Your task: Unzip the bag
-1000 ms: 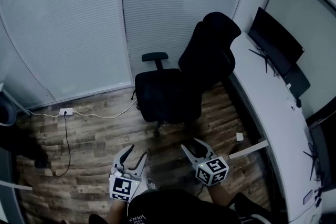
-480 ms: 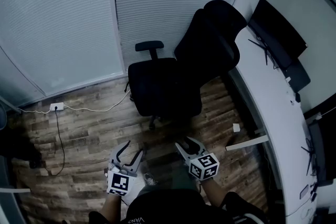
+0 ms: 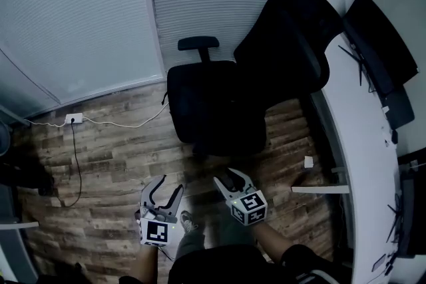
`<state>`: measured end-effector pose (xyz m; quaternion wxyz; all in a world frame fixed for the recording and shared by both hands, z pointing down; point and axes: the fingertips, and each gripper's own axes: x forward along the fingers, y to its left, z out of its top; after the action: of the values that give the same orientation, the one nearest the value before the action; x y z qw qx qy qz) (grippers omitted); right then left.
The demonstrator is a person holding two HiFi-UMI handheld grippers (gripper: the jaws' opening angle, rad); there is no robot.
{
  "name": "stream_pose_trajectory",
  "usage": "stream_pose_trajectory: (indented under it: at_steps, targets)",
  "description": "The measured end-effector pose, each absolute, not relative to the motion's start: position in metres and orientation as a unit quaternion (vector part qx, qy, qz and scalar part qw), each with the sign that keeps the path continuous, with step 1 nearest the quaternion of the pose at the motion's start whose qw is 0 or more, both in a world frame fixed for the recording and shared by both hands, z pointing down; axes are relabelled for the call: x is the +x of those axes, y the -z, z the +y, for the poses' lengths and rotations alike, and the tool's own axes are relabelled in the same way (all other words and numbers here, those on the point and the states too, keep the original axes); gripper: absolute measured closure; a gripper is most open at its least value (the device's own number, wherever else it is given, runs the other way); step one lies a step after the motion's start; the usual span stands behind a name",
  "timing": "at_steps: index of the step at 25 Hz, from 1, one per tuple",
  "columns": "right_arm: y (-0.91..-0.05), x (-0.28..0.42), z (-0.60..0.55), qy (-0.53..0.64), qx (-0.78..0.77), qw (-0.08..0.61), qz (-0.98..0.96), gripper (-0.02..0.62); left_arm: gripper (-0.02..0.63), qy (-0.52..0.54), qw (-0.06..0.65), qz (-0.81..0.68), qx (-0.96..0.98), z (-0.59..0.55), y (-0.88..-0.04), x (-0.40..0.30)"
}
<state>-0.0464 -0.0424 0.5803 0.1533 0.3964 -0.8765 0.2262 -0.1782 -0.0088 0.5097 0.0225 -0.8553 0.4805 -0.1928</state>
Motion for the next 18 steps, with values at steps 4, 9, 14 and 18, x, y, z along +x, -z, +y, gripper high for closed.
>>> stream_pose_trajectory:
  at_steps: [4, 9, 14, 18]
  targets:
    - [-0.615, -0.056, -0.061, -0.235, 0.379, 0.166, -0.880, 0.430, 0.402, 0.212, 0.030, 0.473, -0.854, -0.032, -0.532, -0.165]
    - [-0.652, -0.061, -0.083, -0.242, 0.386, 0.163, -0.875, 0.430, 0.402, 0.230, 0.031, 0.460, -0.857, -0.051, -0.564, -0.158]
    - [-0.681, -0.070, -0.100, -0.245, 0.391, 0.153, -0.874, 0.430, 0.402, 0.246, 0.040, 0.443, -0.861, -0.062, -0.589, -0.157]
    - [-0.697, -0.079, -0.112, -0.243, 0.393, 0.140, -0.875, 0.430, 0.402, 0.259, 0.047, 0.426, -0.866, -0.065, -0.607, -0.156]
